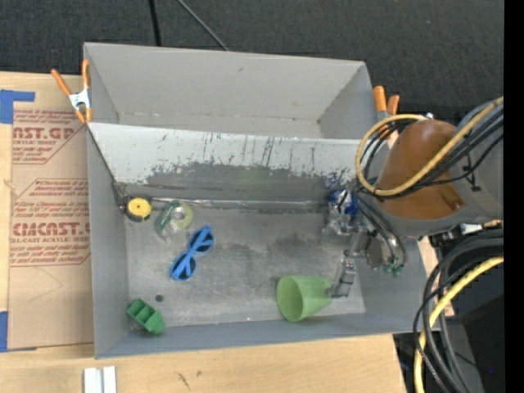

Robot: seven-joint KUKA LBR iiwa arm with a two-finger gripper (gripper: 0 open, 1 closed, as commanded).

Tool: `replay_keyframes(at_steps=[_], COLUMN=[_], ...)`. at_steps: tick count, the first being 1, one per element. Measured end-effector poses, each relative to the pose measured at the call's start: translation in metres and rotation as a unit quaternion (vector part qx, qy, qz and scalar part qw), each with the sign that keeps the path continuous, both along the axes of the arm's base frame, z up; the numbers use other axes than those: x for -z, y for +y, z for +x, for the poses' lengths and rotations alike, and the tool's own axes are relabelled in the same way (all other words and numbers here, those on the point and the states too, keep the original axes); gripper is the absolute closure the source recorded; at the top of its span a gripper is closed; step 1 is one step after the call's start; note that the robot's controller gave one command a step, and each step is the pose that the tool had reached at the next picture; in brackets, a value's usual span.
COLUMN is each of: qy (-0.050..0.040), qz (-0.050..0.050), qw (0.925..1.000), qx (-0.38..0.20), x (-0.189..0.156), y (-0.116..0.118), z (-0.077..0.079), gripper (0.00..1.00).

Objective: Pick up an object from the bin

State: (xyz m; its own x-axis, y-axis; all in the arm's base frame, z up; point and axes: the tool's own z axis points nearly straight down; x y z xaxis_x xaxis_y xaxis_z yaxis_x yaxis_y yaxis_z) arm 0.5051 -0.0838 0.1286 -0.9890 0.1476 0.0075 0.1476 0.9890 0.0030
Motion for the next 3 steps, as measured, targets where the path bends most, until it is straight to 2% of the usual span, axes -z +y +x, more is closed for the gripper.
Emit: replay_keyframes(at_steps=[1, 2, 3], qy=[-0.0093, 0.002, -0.0098], qz=[-0.004, -0.004, -0.002], qw=[0.9969, 0.9932, 0.97], qx=[-0.078, -0.116, -0.243], x=[-0.102, 0.056, 0.057], y=[-0.054, 0.008, 0.077], z=[0.06, 0.011, -0.018], gripper=[0.0, 0.0, 0.0])
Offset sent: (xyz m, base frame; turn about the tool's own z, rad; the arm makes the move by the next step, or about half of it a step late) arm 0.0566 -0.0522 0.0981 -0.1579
